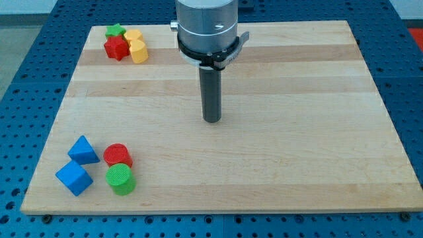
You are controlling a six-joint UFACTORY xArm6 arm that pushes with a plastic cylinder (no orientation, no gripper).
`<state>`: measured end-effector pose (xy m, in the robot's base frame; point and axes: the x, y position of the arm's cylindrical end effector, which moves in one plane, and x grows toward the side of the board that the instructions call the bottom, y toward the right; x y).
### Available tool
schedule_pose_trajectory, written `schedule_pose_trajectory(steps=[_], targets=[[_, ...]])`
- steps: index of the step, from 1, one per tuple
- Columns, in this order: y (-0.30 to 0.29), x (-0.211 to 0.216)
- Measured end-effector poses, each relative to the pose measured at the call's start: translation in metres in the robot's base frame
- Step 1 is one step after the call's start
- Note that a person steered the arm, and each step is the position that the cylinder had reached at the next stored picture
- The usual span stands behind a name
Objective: Move your arm towards the bottom center
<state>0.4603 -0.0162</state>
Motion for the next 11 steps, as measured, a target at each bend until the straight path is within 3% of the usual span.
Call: schedule_pose_trajectory(steps=[4, 6, 7, 11], targets=[[-0.006, 0.004], [-0.039, 0.105], [-0.044, 0.126], [-0.074, 0.137]])
